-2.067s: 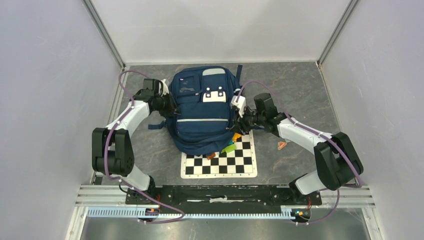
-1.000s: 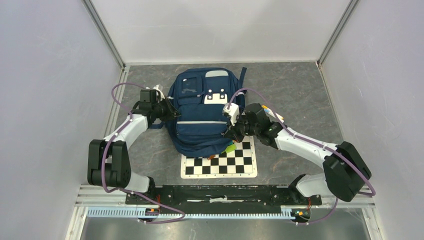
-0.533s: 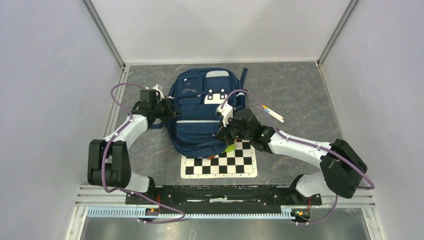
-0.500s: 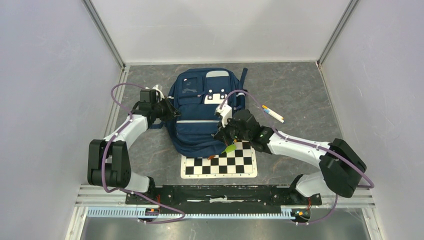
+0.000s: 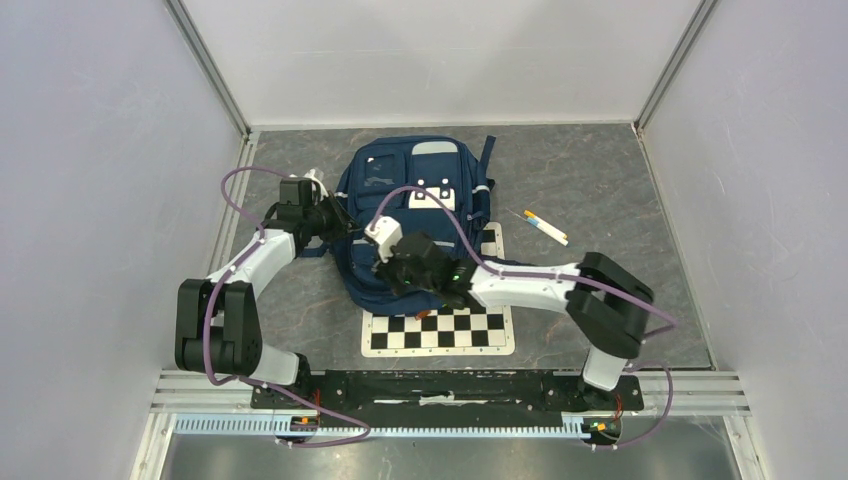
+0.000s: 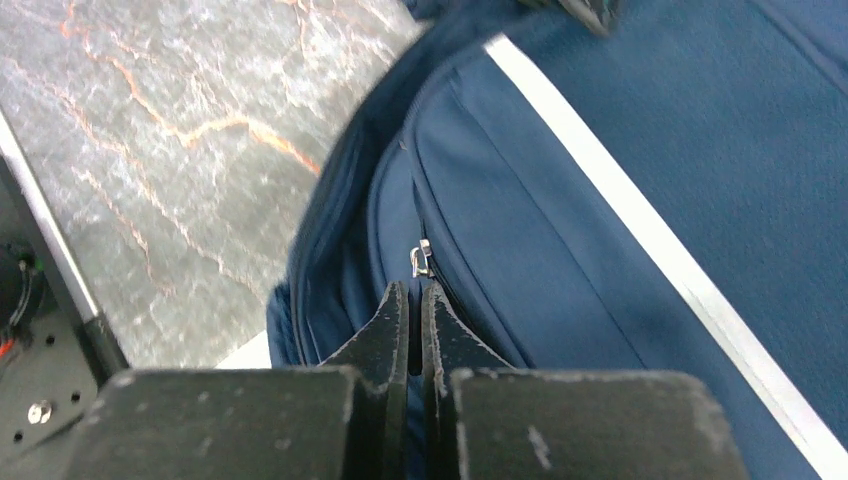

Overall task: Pack the student bag
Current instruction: Unzip the student bag at the center of the board.

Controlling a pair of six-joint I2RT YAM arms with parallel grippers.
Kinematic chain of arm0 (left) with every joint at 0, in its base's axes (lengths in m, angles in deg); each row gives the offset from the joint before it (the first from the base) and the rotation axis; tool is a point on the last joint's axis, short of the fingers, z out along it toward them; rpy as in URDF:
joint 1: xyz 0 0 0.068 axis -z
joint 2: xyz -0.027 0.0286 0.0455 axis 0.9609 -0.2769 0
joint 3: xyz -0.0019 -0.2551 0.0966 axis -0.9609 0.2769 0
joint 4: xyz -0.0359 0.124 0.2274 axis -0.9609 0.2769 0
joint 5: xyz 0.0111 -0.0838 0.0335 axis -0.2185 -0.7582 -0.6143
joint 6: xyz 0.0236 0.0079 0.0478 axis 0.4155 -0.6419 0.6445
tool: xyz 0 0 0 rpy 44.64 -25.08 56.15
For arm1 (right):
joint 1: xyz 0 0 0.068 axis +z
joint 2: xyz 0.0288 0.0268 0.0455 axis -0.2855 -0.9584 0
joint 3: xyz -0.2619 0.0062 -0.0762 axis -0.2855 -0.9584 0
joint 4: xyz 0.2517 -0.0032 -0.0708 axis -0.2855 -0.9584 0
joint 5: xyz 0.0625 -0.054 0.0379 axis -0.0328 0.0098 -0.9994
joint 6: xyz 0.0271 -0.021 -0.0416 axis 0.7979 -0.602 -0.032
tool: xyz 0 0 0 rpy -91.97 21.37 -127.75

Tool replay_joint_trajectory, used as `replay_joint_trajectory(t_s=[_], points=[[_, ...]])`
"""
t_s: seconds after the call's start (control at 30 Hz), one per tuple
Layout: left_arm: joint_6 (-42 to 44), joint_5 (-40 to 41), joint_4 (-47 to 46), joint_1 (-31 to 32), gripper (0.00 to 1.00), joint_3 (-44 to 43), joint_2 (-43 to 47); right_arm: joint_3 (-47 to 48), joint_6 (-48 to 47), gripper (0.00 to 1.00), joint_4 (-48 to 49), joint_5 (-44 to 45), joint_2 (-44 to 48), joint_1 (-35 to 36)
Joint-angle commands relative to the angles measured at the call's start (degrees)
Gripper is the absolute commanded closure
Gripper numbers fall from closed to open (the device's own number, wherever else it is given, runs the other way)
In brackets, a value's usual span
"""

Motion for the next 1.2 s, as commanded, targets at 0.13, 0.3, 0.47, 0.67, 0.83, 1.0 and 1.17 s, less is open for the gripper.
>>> replay_joint_trajectory(t_s=[0.13, 0.3, 0.47, 0.67, 0.83, 1.0, 1.17], points=[[-3.3, -2.5, -5.6, 0.5, 0.98, -0.2, 1.3, 18.9, -5.1, 1.00, 5.1, -0.9, -13.4, 5.0], [-2.5, -1.6, -4.9, 0.5, 0.98, -0.8, 1.5, 24.1, -7.0, 0.83, 4.5, 0.1, -16.7, 5.2], [-0.5, -0.1, -3.6, 0.4, 0.98, -1.8, 2.5, 20.0, -9.5, 0.59, 4.5, -1.5, -11.2, 5.2], [2.2, 1.0, -1.6, 0.5, 0.77, -3.2, 3.6, 9.6, -15.1, 0.27, 1.5, -0.8, 1.9, 5.2], [6.3, 5.1, -0.9, 1.3, 0.21, -3.0, 7.4, -0.2, -18.0, 0.04, -2.8, 6.8, 14.9, 3.3], [15.5, 13.2, 1.0, 8.9, 0.13, -3.7, 12.2, -6.4, -13.0, 0.02, -9.0, 3.6, 23.6, -6.7], [32.2, 13.9, 5.5, 22.0, 0.11, -6.2, 12.7, -12.6, -4.9, 0.02, -10.8, 2.6, 29.3, -17.8]])
